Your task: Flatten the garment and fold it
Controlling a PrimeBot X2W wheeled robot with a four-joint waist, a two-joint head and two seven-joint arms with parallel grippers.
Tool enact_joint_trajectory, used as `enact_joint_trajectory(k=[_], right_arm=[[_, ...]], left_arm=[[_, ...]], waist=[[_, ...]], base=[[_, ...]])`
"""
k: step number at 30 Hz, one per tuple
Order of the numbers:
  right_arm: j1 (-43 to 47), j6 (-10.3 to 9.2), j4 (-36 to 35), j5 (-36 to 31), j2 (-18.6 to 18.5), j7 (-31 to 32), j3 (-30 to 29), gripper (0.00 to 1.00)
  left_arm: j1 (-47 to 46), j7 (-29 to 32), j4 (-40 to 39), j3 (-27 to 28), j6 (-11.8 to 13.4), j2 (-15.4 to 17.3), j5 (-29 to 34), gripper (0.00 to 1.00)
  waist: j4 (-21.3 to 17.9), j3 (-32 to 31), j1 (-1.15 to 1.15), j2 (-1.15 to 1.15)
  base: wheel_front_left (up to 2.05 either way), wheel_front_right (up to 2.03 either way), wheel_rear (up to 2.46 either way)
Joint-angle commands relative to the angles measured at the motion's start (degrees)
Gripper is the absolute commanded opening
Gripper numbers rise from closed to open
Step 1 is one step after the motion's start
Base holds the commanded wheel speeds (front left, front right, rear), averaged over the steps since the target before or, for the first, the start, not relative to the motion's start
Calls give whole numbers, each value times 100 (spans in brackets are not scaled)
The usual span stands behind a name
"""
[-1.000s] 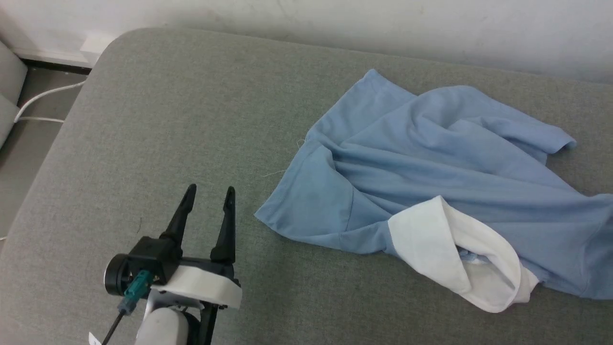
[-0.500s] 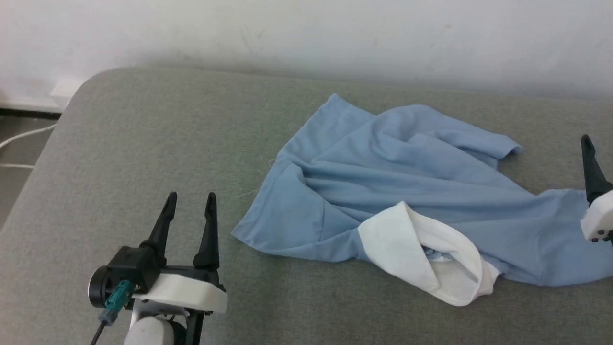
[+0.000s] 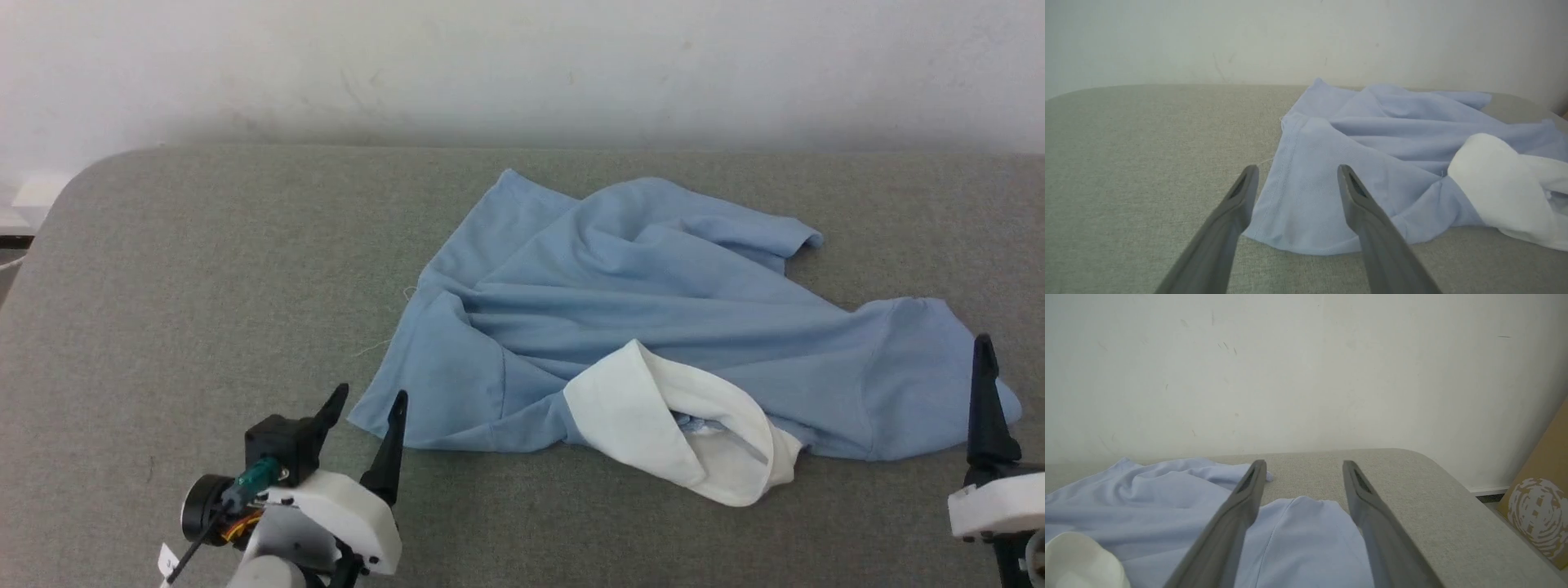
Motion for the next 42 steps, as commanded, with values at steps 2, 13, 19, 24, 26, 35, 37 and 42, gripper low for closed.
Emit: enact_joint_trajectory(k=[2,13,19,24,26,35,37,42], right_arm=[[155,-6,-206,-12,113,88,-52,100],[202,-6,-458,-38,252,291,156,100],[164,-6,-401,-71,281,256,212,100],[118,-6,-332,-92,295,197,198,100],[106,-6,-295,-109,300,192,189,100],[221,-6,-93,-134,131,576,191,100],[324,-6,-86,-96,22,840,270,100],[619,-6,-170,88,-154,1540,409,100]], left_arm=[[-92,746,22,-19,37,143,38,100],[-506,3093,-87,-16,520,614,454,100],[-633,3508,53,-60,508,726,468,100],[-542,3982,203,-116,441,739,354,100],[-460,4180,210,-168,349,704,227,0],[-235,2975,-416,253,868,523,119,0],[-170,2571,-557,395,996,472,78,0],[54,1912,-864,615,1171,407,3,0]], waist=[[-126,130,1,0],[-365,436,1,0],[-434,603,1,0],[-451,709,1,0],[-441,729,1,0],[-209,471,1,0],[-131,394,1,0],[44,279,1,0]], base=[[0,0,0],[0,0,0],[0,0,0],[0,0,0],[0,0,0],[0,0,0],[0,0,0],[0,0,0]])
